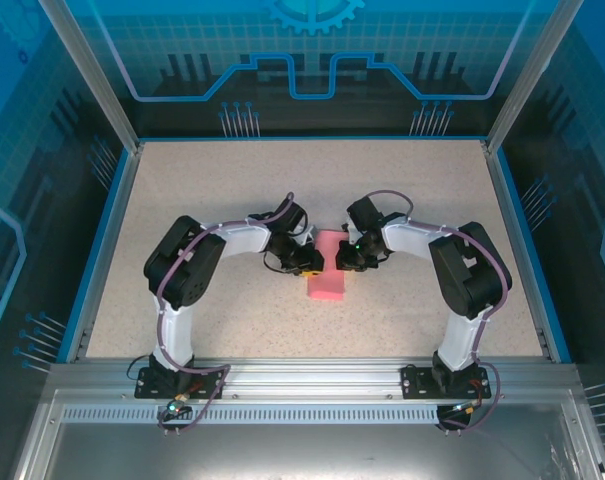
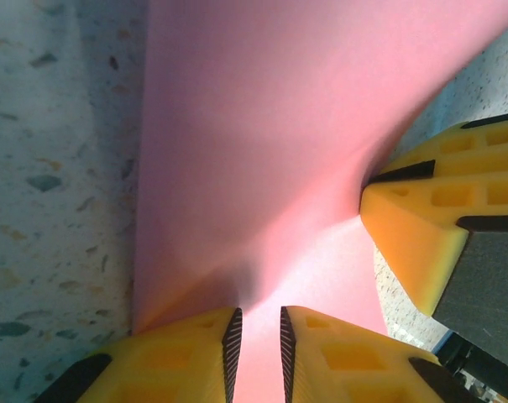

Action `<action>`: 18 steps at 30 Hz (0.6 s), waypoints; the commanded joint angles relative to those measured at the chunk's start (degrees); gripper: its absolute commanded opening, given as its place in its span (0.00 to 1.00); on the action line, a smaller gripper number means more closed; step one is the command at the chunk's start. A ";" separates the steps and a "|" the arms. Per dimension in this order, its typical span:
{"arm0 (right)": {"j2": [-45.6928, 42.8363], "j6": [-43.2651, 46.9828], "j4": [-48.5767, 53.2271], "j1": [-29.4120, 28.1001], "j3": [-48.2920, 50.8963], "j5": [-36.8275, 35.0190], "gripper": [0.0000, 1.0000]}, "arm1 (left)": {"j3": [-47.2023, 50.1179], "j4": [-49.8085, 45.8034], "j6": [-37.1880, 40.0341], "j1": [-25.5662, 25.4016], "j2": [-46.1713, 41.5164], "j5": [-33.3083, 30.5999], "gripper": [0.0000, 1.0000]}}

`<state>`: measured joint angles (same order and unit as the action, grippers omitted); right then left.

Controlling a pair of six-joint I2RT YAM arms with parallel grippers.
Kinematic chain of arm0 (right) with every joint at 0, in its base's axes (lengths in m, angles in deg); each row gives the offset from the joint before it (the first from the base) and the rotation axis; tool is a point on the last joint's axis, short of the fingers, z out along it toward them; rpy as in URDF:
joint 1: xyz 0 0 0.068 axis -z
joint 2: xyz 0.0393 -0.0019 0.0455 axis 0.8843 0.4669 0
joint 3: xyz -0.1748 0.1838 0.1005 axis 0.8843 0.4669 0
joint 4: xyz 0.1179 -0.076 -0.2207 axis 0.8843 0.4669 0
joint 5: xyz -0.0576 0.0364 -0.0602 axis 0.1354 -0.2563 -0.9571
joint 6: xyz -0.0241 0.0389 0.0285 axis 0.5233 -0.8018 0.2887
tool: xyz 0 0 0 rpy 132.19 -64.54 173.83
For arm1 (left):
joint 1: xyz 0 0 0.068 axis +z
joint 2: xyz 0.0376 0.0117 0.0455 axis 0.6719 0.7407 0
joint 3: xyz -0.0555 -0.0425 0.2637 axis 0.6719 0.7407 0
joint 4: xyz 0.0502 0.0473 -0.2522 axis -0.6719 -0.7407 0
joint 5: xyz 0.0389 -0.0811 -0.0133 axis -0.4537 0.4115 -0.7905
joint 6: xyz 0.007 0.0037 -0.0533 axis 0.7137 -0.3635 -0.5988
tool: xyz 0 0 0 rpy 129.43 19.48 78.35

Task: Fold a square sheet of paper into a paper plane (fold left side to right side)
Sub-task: First fold the square sheet of paper in half at the center of the table.

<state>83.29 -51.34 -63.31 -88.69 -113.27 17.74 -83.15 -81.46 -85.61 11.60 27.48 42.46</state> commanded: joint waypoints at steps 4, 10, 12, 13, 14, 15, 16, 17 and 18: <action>3.73 0.85 4.48 -0.96 1.78 -3.87 0.16 | 4.08 -3.50 2.43 3.64 -2.80 -3.30 0.25; 3.66 0.90 4.47 -1.05 1.55 -3.66 0.16 | 3.85 -3.65 3.08 4.17 -7.46 -1.89 0.25; 3.55 0.85 4.39 -1.12 1.58 -3.68 0.16 | 3.82 -1.42 2.25 3.65 -8.17 0.12 0.25; 3.52 0.84 4.38 -1.14 1.69 -3.62 0.16 | 3.51 -0.51 1.89 3.06 -8.20 0.95 0.25; 3.45 0.84 4.38 -1.16 1.64 -3.57 0.16 | 3.05 0.23 1.62 2.36 -7.99 1.57 0.25; 3.43 0.92 4.38 -1.16 1.54 -3.57 0.16 | 2.45 0.95 1.21 1.58 -7.22 2.19 0.26; 3.43 0.92 4.30 -1.14 1.55 -3.44 0.16 | 1.43 1.40 0.94 0.83 -6.28 2.52 0.27; 3.46 0.84 4.21 -1.16 1.54 -3.31 0.16 | 0.66 1.63 0.78 0.21 -5.20 2.46 0.28; 3.34 0.82 4.12 -1.23 1.64 -3.33 0.16 | -0.31 1.57 0.66 -0.34 -4.01 2.24 0.28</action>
<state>83.32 -51.34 -63.53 -88.91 -113.27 17.74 -80.84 -81.48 -84.54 13.02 21.71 42.46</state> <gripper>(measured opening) 0.160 0.278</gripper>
